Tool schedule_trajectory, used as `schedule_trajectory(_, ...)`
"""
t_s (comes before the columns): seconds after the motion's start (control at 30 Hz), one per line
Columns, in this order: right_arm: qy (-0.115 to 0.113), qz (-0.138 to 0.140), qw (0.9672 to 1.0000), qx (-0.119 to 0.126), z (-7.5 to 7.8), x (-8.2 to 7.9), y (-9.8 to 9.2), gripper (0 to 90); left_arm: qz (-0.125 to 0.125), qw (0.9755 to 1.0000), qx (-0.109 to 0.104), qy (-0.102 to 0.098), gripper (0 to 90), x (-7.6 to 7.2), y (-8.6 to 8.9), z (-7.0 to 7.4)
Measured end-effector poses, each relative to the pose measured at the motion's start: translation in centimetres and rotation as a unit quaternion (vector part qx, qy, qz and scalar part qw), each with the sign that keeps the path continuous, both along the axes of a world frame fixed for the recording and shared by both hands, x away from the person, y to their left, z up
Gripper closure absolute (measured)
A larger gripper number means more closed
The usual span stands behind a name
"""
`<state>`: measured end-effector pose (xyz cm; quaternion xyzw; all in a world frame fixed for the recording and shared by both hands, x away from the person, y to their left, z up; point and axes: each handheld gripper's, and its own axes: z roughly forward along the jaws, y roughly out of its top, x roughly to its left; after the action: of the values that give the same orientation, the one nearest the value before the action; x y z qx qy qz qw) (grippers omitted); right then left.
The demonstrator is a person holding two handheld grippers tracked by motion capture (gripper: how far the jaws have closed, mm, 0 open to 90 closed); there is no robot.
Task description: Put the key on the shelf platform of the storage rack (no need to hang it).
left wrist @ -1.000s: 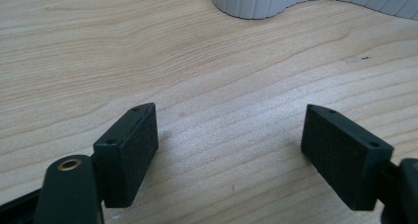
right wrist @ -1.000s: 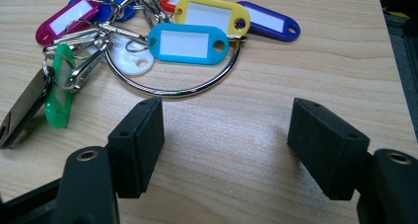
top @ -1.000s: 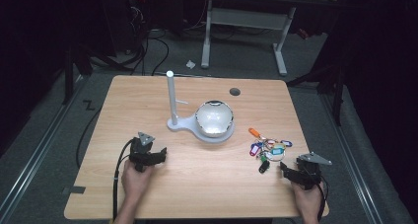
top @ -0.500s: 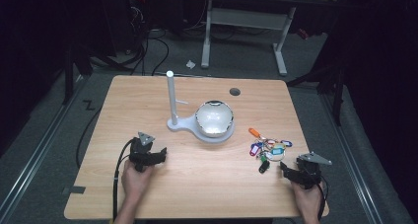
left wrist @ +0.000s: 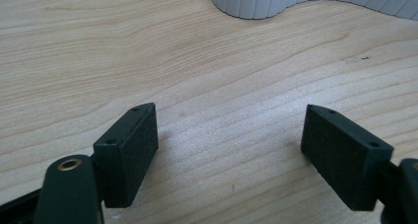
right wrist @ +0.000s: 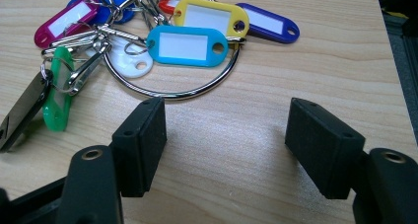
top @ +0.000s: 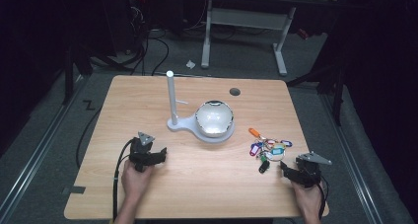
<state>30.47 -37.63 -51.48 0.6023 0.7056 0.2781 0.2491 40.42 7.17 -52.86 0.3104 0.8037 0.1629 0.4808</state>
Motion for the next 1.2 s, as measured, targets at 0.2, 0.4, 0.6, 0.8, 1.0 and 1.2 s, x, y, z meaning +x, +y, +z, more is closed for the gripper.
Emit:
schedule_trajectory(0.2,-0.003,0.001,1.0,0.0,0.1,-0.3,0.2,41.5,0.0,1.0,0.0,0.0,22.3,0.0,0.0,0.0)
schedule_trajectory(0.4,-0.009,0.013,0.9999,0.007,0.6,-0.7,0.7,47.2,-0.001,1.0,0.001,0.0,22.3,0.0,0.0,0.0)
schedule_trajectory(0.6,-0.019,0.031,0.9993,0.013,1.7,-0.5,1.5,48.9,-0.001,1.0,0.0,0.0,22.3,0.0,0.0,0.0)
schedule_trajectory(0.8,-0.027,0.047,0.9984,0.013,2.4,0.4,2.2,49.0,-0.001,1.0,0.0,0.0,22.3,0.0,0.0,0.0)
schedule_trajectory(1.0,-0.026,0.058,0.9979,0.008,2.6,1.5,2.6,50.4,-0.001,1.0,0.0,0.0,22.3,0.0,0.0,0.0)
schedule_trajectory(1.2,-0.023,0.067,0.9974,0.014,2.8,2.6,3.0,52.3,-0.001,1.0,0.0,0.0,22.3,0.0,0.0,0.0)
